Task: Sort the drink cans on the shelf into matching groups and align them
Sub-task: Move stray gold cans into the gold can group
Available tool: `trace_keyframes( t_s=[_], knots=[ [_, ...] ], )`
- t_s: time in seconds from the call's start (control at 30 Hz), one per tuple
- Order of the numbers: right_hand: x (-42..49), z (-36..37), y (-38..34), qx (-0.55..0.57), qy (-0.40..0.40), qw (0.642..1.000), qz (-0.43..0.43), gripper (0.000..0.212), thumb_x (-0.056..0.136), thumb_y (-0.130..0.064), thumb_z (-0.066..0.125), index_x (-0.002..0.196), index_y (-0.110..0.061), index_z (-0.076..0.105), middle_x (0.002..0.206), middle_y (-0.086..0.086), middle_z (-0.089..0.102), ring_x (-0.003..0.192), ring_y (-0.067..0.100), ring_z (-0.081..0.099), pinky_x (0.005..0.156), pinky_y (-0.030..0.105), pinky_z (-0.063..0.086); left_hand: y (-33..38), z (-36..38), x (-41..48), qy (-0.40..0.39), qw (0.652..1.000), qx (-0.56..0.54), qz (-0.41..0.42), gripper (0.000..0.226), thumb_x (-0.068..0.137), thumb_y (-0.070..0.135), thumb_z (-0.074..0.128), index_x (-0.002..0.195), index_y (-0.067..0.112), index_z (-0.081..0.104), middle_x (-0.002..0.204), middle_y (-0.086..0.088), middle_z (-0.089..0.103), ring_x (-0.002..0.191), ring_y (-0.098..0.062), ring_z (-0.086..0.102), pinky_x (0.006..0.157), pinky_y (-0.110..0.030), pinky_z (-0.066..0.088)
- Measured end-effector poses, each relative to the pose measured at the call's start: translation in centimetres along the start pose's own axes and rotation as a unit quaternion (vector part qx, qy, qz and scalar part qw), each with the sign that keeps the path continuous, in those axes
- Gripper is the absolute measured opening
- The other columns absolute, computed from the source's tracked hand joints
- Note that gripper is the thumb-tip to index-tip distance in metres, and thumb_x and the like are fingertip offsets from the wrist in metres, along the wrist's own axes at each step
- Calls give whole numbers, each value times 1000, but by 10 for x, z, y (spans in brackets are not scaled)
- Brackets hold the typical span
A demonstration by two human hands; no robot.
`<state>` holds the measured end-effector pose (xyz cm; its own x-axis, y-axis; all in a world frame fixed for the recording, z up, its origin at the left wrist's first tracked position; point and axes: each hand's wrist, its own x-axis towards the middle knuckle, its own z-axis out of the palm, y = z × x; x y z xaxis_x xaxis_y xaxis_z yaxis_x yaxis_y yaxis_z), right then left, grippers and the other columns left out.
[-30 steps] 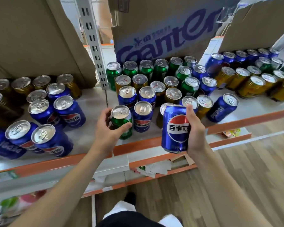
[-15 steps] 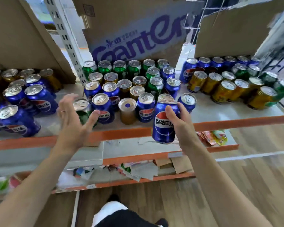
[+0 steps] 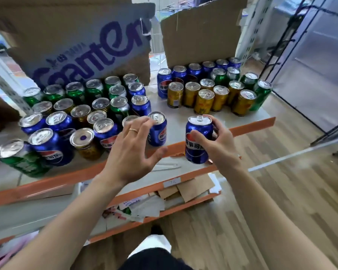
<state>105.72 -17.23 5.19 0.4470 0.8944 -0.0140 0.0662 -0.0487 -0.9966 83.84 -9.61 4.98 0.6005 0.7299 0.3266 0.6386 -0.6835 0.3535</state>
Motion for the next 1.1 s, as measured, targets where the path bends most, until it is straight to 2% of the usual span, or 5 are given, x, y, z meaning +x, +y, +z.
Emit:
trace_keyframes(
  t_s=[0.47, 0.57, 0.67, 0.93, 1.1],
  knots=[
    [82, -102, 15, -104, 164, 981, -16, 63, 73, -20, 86, 128, -21, 56, 111, -8, 66, 101, 4, 64, 77, 17, 54, 54, 75, 135, -58, 995, 23, 84, 74, 89, 68, 45, 145, 20, 35, 149, -1, 39, 137, -20, 33, 111, -42, 35],
    [103, -107, 20, -127, 175, 976, -22, 68, 74, -15, 86, 134, -13, 53, 113, -3, 63, 91, -18, 57, 71, 5, 47, 50, 87, 153, -72, 994, 20, 79, 76, 88, 70, 41, 143, 17, 38, 146, -4, 41, 134, -23, 37, 106, -45, 40],
    [119, -110, 29, -129, 171, 977, -19, 66, 74, -11, 85, 131, -14, 52, 111, -7, 62, 91, -22, 55, 78, 7, 49, 49, 99, 165, -79, 994, 17, 70, 78, 85, 71, 38, 141, 16, 41, 143, -5, 45, 130, -25, 41, 102, -46, 44],
    [162, -121, 55, -183, 106, 977, -30, 60, 69, -13, 87, 119, -21, 54, 112, -2, 64, 104, 13, 62, 91, 34, 54, 52, 124, 189, -79, 996, 17, 35, 78, 83, 70, 37, 140, 18, 41, 142, -3, 45, 129, -23, 42, 100, -42, 43],
    [187, -134, 57, -204, 44, 976, -58, 59, 71, -15, 87, 120, -23, 54, 106, -15, 62, 102, 8, 62, 94, 35, 53, 60, 139, 200, -68, 997, 33, -24, 79, 81, 71, 39, 140, 18, 41, 142, -3, 45, 127, -23, 42, 98, -42, 44]
  ],
)
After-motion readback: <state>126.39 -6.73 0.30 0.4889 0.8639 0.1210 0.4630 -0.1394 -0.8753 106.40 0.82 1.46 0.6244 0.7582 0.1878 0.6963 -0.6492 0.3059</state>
